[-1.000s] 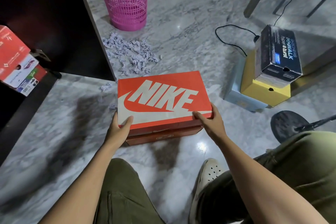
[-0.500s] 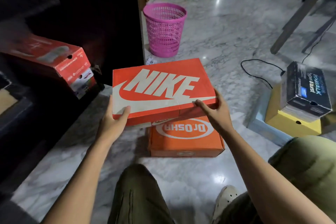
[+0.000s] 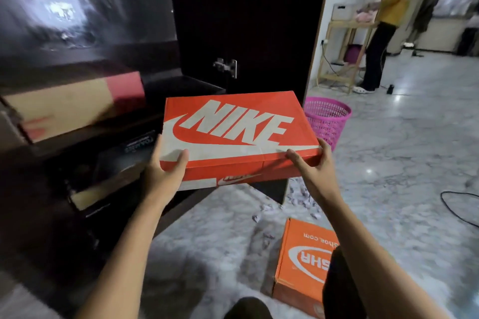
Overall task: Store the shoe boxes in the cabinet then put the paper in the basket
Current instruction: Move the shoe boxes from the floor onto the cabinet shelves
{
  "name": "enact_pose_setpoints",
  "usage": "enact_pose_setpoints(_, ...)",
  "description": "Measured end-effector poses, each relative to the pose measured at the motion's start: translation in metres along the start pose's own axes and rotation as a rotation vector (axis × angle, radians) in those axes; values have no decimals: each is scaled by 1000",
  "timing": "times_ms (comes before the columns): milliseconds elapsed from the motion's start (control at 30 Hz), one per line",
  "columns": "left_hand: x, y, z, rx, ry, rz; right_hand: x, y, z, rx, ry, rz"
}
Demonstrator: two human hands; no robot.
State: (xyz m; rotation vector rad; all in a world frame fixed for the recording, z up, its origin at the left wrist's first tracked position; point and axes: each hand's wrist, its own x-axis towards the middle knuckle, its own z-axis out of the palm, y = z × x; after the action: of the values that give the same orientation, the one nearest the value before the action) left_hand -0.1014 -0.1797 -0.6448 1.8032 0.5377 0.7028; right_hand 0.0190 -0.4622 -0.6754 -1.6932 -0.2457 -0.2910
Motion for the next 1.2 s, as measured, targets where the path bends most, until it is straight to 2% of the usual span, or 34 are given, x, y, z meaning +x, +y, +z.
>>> enact_pose_setpoints(433, 86, 88, -74, -218, 480, 128, 118, -108, 137, 204, -200, -206)
enact_pose_setpoints(533, 109, 100, -93, -164, 574, 116, 145, -129, 176, 240, -261, -215)
enact_pose_setpoints(700, 148, 111, -122, -131, 715, -31, 183, -150, 240, 281, -424, -169)
enact_pose_setpoints(800, 173, 119, -140, -92, 807, -58, 198, -158, 276, 301, -469, -151)
enact_pose_setpoints(933, 202, 122, -148, 58, 831, -112, 207, -160, 317, 275, -493, -158)
enact_pose_setpoints(1000, 207, 110, -137, 332, 838, -72, 208, -160, 334, 256, -506, -166)
enact_pose_setpoints(1100, 209, 81, -110, 811, 872, 161, 202, -161, 351, 198, -473, -202)
enact_pose_setpoints(1200, 219, 66, -102, 920, 771, 149, 193, -162, 365, 165, -428, -239)
